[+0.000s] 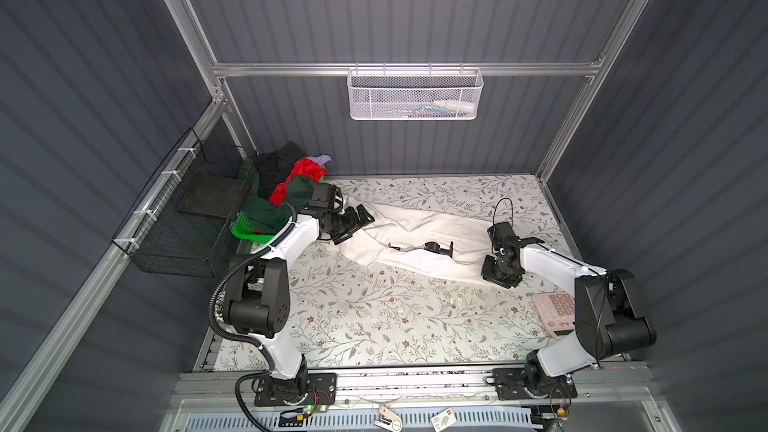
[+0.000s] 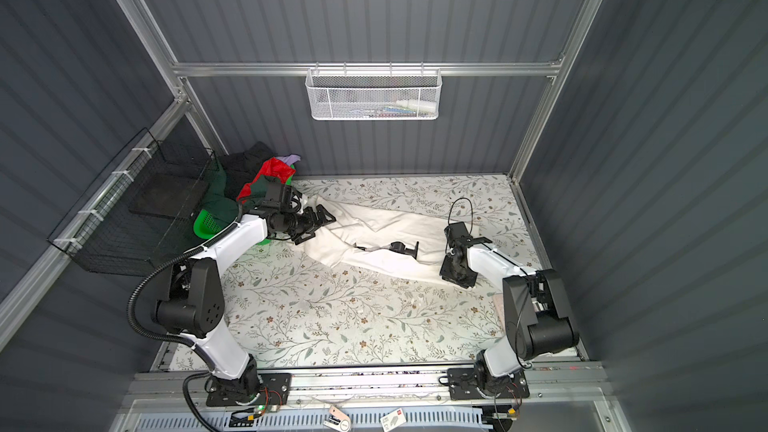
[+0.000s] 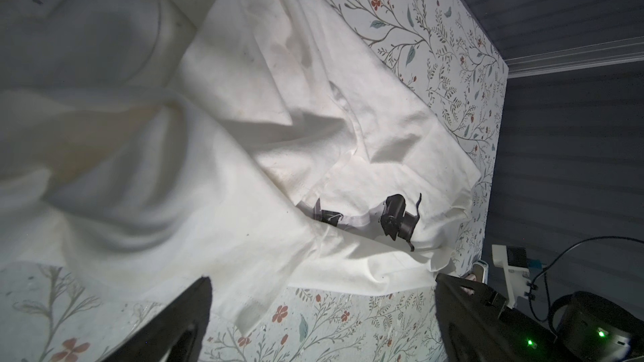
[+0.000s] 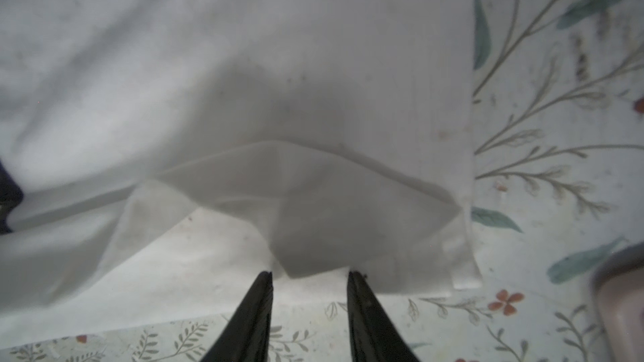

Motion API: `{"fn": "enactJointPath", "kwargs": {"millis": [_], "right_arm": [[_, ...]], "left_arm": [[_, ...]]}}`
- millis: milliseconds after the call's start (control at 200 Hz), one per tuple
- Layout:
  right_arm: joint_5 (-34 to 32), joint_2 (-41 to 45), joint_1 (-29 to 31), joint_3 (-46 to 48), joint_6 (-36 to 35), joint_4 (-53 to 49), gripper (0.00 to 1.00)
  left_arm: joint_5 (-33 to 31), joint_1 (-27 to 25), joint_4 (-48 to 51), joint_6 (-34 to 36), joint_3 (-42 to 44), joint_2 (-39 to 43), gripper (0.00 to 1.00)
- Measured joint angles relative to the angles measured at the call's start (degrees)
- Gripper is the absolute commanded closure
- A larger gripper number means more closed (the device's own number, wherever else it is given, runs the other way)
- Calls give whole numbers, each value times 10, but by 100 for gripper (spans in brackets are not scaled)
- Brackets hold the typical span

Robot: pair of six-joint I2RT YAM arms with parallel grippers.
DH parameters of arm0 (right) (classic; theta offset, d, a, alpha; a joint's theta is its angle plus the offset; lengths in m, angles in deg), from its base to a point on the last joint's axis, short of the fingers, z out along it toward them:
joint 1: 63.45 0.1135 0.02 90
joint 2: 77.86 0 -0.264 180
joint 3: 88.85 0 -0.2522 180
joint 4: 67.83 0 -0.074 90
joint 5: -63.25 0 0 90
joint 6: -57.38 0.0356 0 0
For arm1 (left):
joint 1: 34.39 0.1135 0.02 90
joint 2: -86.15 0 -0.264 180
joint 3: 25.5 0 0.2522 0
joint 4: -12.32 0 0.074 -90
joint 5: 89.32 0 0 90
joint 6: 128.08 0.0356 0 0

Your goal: Fold and stack the t-shirts

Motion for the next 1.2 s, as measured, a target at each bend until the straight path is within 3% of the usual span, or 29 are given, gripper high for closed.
{"fn": "enactJointPath", "kwargs": {"millis": [385,1046,1201], "right_arm": [[-51,-56,2,-32,-16,14,65],[-70,-96,-19,-77,-15,13,67],[-78,-97,-21,-79,-15,12,72]], "left_arm": [[12,0,-9,-4,14,0,0],[6,1,-1,1,14,0,0],[-9,0,12,13,14,0,0]]}}
